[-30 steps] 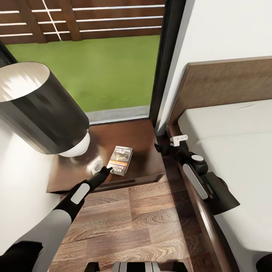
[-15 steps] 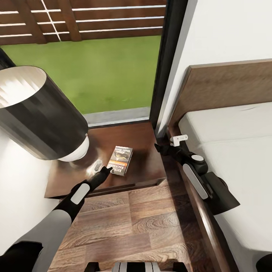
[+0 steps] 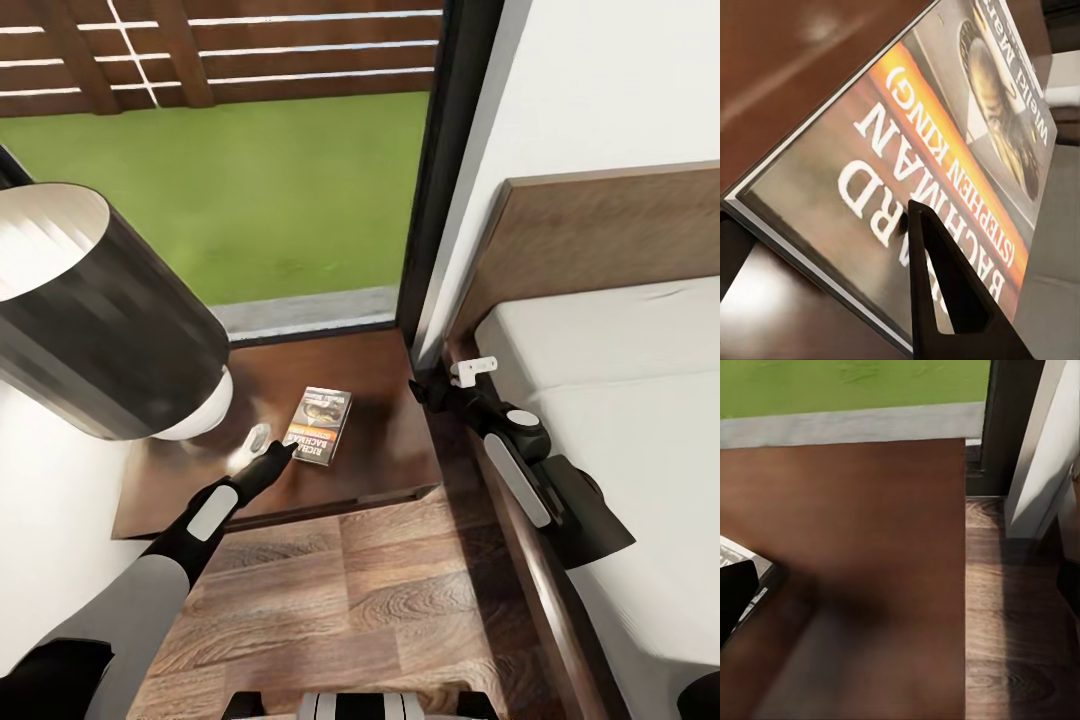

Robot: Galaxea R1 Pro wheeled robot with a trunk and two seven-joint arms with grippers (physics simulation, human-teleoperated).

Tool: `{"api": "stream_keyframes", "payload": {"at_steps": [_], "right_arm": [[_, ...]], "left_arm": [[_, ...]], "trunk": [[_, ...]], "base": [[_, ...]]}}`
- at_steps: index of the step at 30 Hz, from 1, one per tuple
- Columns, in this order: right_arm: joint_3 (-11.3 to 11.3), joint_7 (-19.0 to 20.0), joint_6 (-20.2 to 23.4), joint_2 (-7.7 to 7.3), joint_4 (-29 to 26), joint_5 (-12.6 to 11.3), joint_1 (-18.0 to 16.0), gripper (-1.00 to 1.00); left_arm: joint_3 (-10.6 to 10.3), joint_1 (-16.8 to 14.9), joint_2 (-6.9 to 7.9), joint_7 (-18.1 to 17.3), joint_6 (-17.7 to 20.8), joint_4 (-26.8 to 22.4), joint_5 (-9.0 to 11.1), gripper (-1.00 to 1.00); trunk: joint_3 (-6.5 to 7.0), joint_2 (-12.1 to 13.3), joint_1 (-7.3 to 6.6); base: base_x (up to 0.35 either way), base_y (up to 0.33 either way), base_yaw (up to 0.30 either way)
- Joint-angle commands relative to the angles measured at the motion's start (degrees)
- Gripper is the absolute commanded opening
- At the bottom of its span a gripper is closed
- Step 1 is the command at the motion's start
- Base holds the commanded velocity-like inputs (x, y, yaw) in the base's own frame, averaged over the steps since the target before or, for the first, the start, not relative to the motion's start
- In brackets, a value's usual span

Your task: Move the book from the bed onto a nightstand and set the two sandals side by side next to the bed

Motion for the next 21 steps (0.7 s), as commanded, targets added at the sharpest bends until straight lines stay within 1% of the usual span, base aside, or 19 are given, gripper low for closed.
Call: {"api": "stream_keyframes", "payload": {"at_steps": [1,21], "right_arm": [[0.1,-0.2,0.2,-0.05,-0.1,-0.3,0.0,1.00],[0.1,-0.2,0.2,-0.05,-0.1,-0.3,0.0,1.00]], "left_arm": [[-0.3,0.0,0.06,0.0,0.2,0.0,0.6,-1.00],[-0.3,0.0,0.06,0.0,0.2,-0.1,0.6,-1.00]], "trunk": [[-0.11,0.0,0.00],[-1.91,0.0,0.00]], "base": [[0.008,0.000,0.000],[0.001,0.000,0.000]]}}
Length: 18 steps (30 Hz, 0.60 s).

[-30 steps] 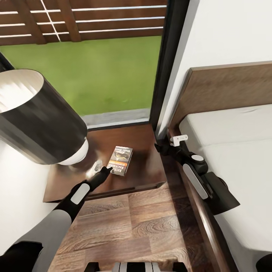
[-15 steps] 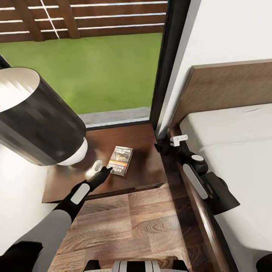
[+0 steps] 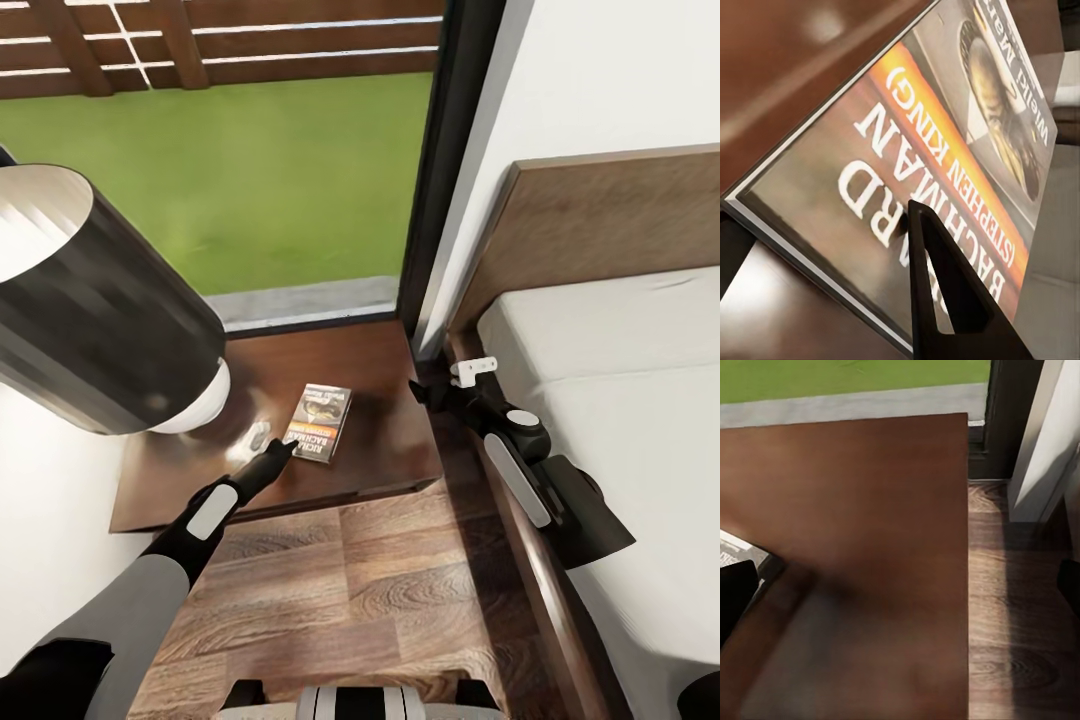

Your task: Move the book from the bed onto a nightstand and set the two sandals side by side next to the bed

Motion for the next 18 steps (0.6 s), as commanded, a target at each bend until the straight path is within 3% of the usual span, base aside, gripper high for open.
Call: {"api": "stream_keyframes", "payload": {"at_steps": [1,13,14,18], "right_arm": [[0.1,-0.2,0.2,-0.05,-0.1,-0.3,0.0,1.00],[0.1,-0.2,0.2,-0.05,-0.1,-0.3,0.0,1.00],[0.1,-0.2,0.2,-0.05,-0.1,-0.3,0.0,1.00],[0.1,-0.2,0.2,-0.05,-0.1,-0.3,0.0,1.00]], "left_arm": [[-0.3,0.0,0.07,0.8,0.0,0.2,-0.5,-1.00],[-0.3,0.0,0.15,0.7,0.0,0.2,-0.2,-1.00],[-0.3,0.0,0.15,0.7,0.0,0.2,-0.2,1.00],[-0.3,0.0,0.15,0.5,0.0,0.3,-0.2,1.00]], "trunk": [[-0.12,0.0,0.01],[-0.52,0.0,0.01],[-0.52,0.0,0.01],[-0.52,0.0,0.01]], "base": [[0.000,0.000,0.000],[0.000,0.000,0.000],[0.000,0.000,0.000],[0.000,0.000,0.000]]}}
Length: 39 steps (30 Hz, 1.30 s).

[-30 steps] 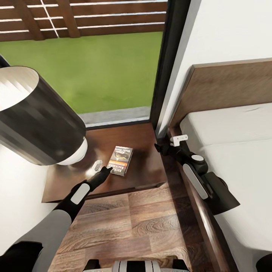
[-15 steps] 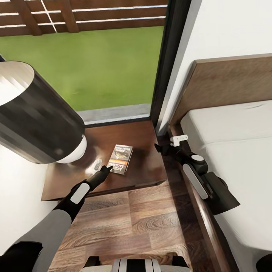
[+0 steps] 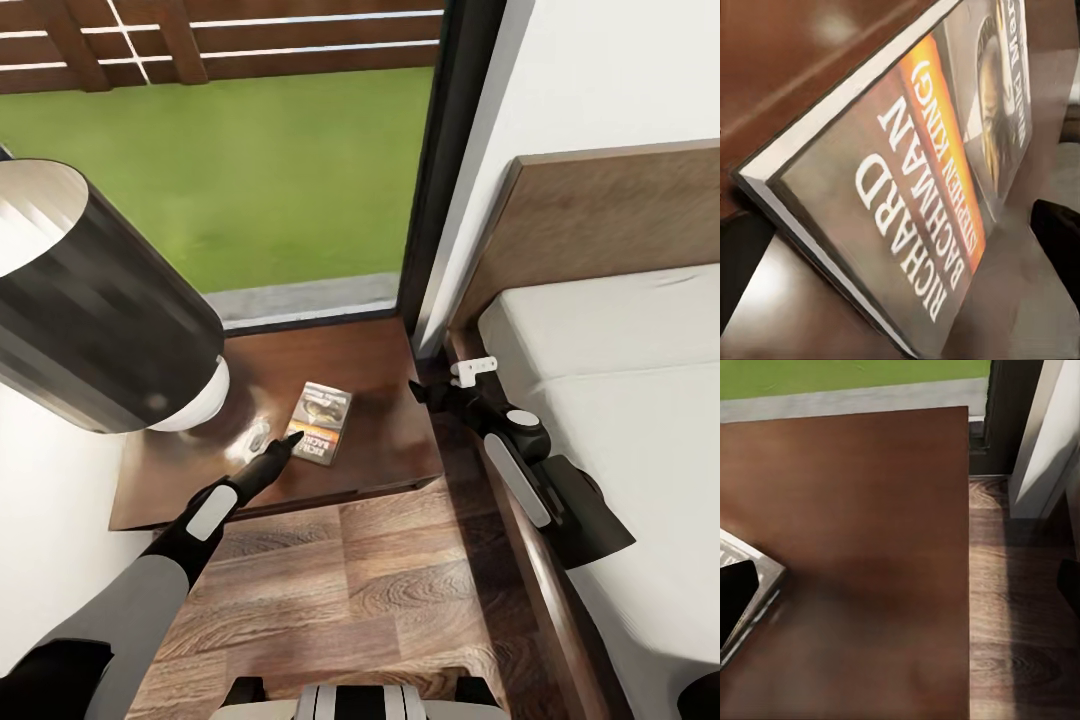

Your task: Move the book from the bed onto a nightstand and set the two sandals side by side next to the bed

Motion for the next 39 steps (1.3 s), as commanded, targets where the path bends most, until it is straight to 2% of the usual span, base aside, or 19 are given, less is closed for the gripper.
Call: {"api": "stream_keyframes", "payload": {"at_steps": [1,12,20,39], "right_arm": [[0.1,-0.2,0.2,-0.05,-0.1,-0.3,0.0,1.00],[0.1,-0.2,0.3,-0.05,-0.1,-0.3,0.0,1.00],[0.1,-0.2,0.3,-0.05,-0.1,-0.3,0.0,1.00],[0.1,-0.2,0.3,-0.05,-0.1,-0.3,0.0,1.00]], "left_arm": [[-0.3,0.0,0.06,0.1,0.3,0.0,0.3,1.00],[-0.3,0.1,0.06,-1.1,0.2,0.5,0.4,1.00],[-0.3,0.1,0.06,-1.1,0.2,0.6,1.7,1.00],[-0.3,0.1,0.06,-1.2,0.3,0.6,1.9,1.00]], "trunk": [[-0.03,0.0,0.00],[-0.03,0.0,0.00],[-0.03,0.0,0.00],[-0.03,0.0,0.00]], "base": [[0.000,0.000,0.000],[-0.005,0.000,0.000],[-0.078,0.000,0.000],[-0.037,0.000,0.000]]}}
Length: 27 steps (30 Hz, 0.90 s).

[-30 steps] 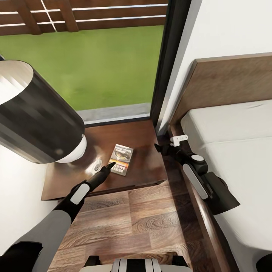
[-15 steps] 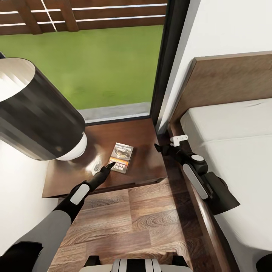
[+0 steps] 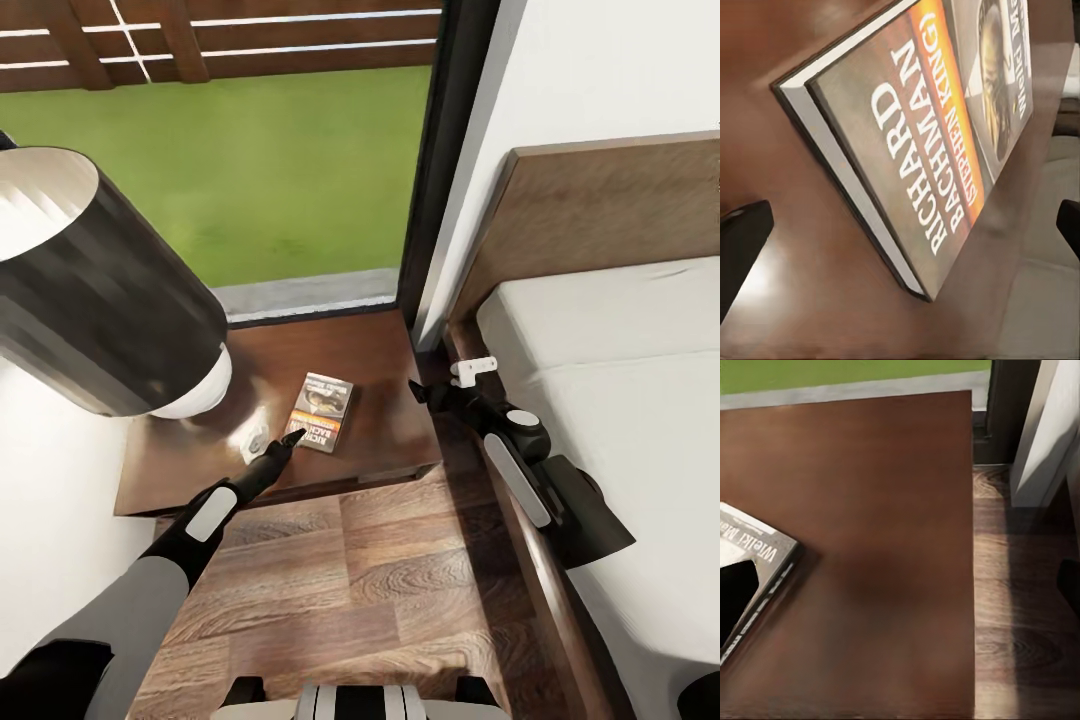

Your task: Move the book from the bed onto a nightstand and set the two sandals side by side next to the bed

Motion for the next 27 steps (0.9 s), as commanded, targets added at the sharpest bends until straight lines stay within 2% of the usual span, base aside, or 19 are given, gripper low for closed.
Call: {"api": "stream_keyframes", "payload": {"at_steps": [1,20,27], "right_arm": [[0.1,-0.2,0.2,-0.05,-0.1,-0.3,0.0,1.00],[0.1,-0.2,0.2,-0.05,-0.1,-0.3,0.0,1.00],[0.1,-0.2,0.2,-0.05,-0.1,-0.3,0.0,1.00]], "left_arm": [[-0.3,0.0,0.07,0.1,0.2,0.0,0.3,1.00],[-0.3,0.0,0.07,0.1,0.2,0.0,0.3,1.00],[-0.3,0.0,0.01,0.1,0.2,0.0,0.3,1.00]], "trunk": [[-0.03,0.0,-0.02],[-0.03,0.0,-0.02],[-0.03,0.0,-0.02]], "base": [[-0.219,0.000,0.000],[-0.246,0.000,0.000],[-0.060,0.000,0.000]]}}
